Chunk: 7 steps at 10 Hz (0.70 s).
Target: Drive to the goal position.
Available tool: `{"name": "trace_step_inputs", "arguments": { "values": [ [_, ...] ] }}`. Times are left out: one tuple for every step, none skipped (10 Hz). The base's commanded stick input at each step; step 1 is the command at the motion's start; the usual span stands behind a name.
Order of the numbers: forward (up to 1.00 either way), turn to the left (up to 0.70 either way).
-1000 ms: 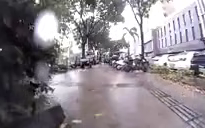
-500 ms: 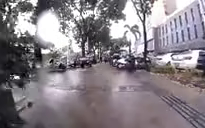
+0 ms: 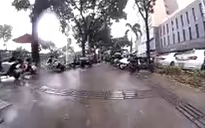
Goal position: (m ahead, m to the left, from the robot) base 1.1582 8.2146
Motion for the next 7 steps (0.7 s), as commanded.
{"name": "trace_step_inputs", "arguments": {
  "values": [
    [0.45,0.27],
    [0.45,0.27],
    [0.45,0.27],
    [0.45,0.27],
    [0.45,0.27],
    [0.45,0.27],
    [0.45,0.27]
  ]
}}
